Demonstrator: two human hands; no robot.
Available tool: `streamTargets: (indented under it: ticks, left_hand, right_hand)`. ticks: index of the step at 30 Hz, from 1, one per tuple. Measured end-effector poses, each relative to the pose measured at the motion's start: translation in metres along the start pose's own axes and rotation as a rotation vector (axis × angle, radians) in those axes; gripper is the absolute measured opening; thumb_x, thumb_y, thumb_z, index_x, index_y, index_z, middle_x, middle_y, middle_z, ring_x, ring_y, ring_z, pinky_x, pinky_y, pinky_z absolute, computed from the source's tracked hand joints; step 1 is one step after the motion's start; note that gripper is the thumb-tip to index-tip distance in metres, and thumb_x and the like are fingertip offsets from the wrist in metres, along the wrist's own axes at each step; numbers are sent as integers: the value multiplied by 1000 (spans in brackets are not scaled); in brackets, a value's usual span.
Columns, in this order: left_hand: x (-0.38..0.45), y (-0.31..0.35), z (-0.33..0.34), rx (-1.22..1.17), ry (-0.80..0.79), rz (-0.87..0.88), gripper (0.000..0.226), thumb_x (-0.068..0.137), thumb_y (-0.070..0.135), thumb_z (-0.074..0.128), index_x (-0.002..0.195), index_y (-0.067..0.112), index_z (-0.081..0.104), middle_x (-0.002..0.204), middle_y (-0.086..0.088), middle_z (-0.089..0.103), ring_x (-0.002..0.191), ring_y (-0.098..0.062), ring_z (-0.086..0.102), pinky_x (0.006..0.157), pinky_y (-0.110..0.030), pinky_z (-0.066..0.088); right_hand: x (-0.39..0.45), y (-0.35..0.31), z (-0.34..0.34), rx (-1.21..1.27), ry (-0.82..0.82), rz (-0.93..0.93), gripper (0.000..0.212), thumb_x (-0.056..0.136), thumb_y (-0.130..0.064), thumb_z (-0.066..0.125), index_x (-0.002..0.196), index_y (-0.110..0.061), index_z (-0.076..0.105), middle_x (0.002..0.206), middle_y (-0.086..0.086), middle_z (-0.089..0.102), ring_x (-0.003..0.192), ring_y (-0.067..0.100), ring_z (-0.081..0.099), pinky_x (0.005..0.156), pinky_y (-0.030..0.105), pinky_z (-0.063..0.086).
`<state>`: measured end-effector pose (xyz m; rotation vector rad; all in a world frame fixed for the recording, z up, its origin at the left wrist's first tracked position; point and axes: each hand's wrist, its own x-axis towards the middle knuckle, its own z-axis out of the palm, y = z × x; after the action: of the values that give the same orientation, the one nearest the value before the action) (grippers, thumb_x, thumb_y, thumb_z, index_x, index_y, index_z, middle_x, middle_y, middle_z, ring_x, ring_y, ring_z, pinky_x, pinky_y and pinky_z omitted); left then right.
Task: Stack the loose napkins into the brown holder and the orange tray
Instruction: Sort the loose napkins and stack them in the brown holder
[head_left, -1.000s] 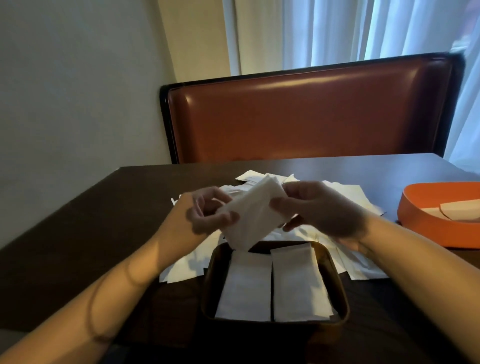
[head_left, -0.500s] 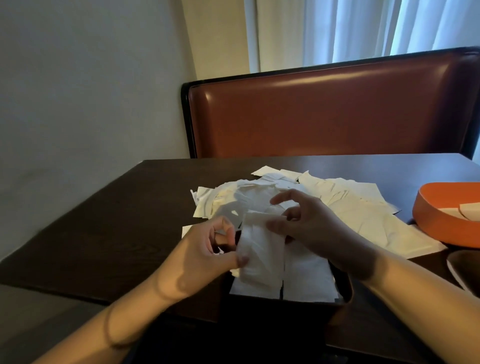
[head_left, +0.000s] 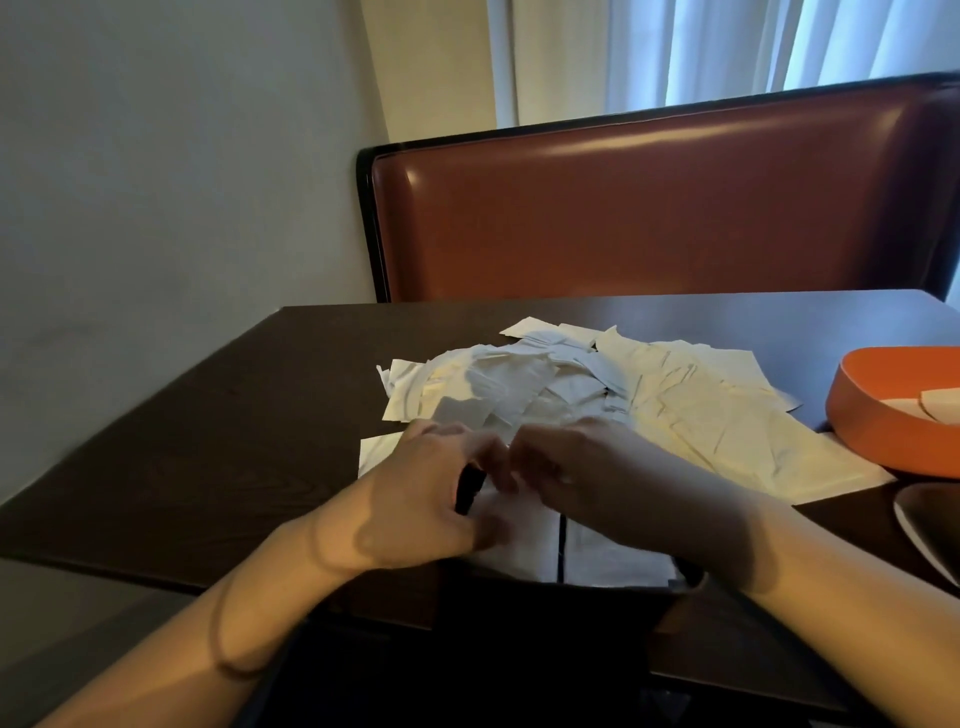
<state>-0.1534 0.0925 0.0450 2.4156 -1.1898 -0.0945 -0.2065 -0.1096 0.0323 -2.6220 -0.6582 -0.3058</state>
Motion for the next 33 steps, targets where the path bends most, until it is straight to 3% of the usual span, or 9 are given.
streamTargets:
  ticks: [2,5,10,14,19,23,25,29,33]
  left_hand:
    - [2,-2,1,-10,-38,10,27,77,34,81,99,31,65,102,20,59,109,14,37,91,-5,24]
    - [6,-8,-6,-80,-74,36,20,80,32,78,96,28,67,99,8,65,103,-2,53,89,-17,40]
    - [35,-29,-24,-221,177,60,8,85,20,72,87,25,66,88,11,69,88,-7,64,79,-17,47]
    - [78,-61,-22,32,139,-62,15,86,33,71,97,32,62,92,15,61,87,-3,58,73,-21,49]
    - [108,-87,-1,329,51,-328,51,74,66,70,103,29,50,103,11,50,96,-10,53,80,-33,51]
    - [105,-95,23,402,159,-368,68,73,76,61,114,24,48,115,7,49,109,-15,50,84,-32,48]
    - [103,-94,30,411,195,-366,73,77,73,60,125,20,45,122,5,48,116,-15,47,88,-31,44]
    - [97,-89,33,426,256,-326,50,93,48,51,134,18,46,133,1,50,121,-18,48,88,-31,43]
    - [94,-89,30,340,341,-287,33,102,27,39,124,18,61,127,3,60,118,-17,53,85,-30,41]
  right_hand:
    - [-2,4,5,-17,-37,-5,10,98,-21,52,100,-26,61,84,-12,61,71,2,57,64,14,45]
    - [-1,11,1,65,11,6,8,97,-21,58,100,-26,63,84,-14,64,74,1,61,67,15,50]
    - [10,39,-16,318,356,122,16,92,-4,64,92,-20,69,79,-7,72,72,5,68,68,18,55]
    - [32,83,-18,295,514,311,20,93,-3,59,90,-21,68,77,-5,72,67,5,68,63,18,54]
    - [60,129,9,2,316,461,16,88,-6,60,94,-15,71,87,1,71,82,19,65,76,32,54]
    - [55,145,27,4,257,330,15,86,-21,60,96,-13,69,88,1,62,78,20,57,68,25,41]
    - [52,152,29,18,223,308,19,85,-24,68,100,-12,67,94,2,61,82,19,56,69,26,41]
    - [50,160,32,9,228,293,25,83,-19,75,105,-12,67,98,1,60,84,18,56,68,18,40]
    - [50,165,35,-16,318,306,13,88,-6,67,100,-11,69,94,0,59,82,21,59,66,16,40]
